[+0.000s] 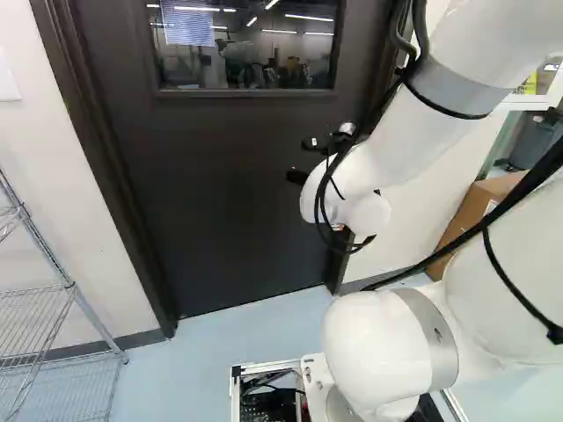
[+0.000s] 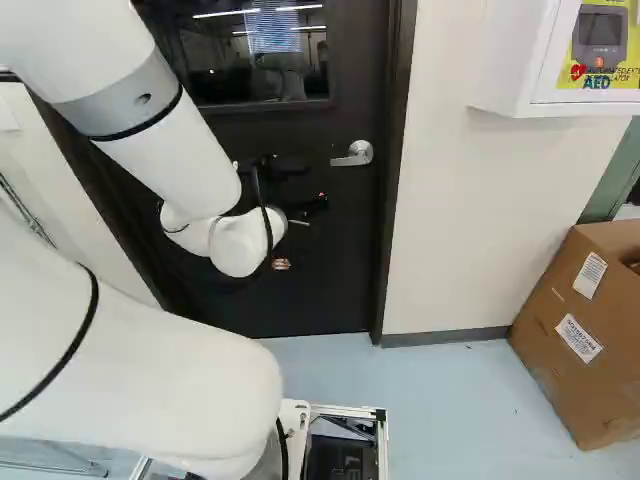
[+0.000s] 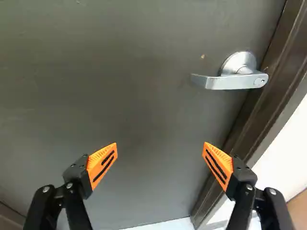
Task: Open the door and move inside
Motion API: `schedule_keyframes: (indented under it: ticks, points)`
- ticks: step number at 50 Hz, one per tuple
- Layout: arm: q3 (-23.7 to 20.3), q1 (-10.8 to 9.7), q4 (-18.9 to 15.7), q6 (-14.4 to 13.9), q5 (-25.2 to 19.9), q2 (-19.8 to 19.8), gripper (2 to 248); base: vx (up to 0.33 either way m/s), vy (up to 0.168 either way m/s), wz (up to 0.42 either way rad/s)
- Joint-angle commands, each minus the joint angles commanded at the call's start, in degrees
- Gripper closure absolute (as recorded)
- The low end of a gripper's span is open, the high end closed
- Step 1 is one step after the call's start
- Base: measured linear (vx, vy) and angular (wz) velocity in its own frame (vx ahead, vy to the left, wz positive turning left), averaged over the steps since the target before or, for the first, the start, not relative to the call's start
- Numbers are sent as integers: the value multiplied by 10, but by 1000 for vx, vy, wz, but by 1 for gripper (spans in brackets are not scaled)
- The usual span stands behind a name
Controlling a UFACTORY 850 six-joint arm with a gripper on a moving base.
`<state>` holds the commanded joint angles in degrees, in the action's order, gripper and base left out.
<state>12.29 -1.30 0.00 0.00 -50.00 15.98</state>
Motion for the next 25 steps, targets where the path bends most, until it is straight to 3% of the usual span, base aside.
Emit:
schedule_keyframes:
  ticks: [25]
  points:
    - [34, -22, 0, 0, 0, 0, 3, 0, 0, 0]
